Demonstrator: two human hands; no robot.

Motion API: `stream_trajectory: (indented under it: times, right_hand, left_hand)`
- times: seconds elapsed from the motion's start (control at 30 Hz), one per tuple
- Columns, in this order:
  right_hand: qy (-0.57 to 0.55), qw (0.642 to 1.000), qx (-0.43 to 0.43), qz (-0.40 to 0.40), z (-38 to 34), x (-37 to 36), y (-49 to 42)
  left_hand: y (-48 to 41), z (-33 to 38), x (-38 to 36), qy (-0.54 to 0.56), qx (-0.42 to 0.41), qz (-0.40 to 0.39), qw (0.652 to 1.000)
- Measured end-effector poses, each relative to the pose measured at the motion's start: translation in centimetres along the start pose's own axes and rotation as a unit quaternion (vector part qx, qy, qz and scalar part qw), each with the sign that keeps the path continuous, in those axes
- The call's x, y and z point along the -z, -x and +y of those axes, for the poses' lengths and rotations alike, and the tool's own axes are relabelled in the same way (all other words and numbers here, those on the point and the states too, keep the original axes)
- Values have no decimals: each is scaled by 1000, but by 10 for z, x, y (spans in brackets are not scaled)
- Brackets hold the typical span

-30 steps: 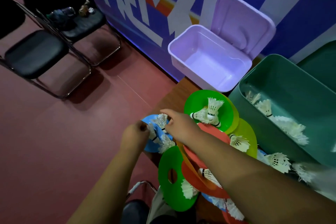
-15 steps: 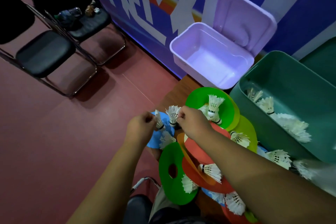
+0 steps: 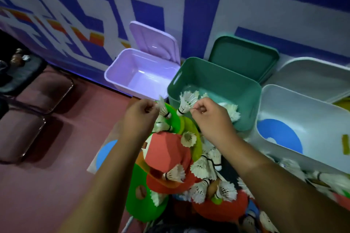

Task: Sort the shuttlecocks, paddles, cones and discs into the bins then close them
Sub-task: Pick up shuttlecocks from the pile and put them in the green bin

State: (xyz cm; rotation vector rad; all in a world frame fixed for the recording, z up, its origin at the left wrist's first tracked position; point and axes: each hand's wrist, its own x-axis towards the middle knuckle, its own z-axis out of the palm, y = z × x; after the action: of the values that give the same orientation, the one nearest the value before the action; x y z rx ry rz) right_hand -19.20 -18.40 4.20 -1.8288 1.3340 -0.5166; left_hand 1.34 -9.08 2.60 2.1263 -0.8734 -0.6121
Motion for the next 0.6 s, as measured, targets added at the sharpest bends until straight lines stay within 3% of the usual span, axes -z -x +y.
stream_trajectory:
  times: [0.3, 0.6]
  right_hand:
    - [-21, 984, -73, 161, 31, 97, 15]
    - [-13, 985, -132, 114, 64, 107, 40]
  left_hand:
    - [-7, 98, -47, 38, -106, -87, 990]
    - [8, 88, -58, 27, -66, -126, 989]
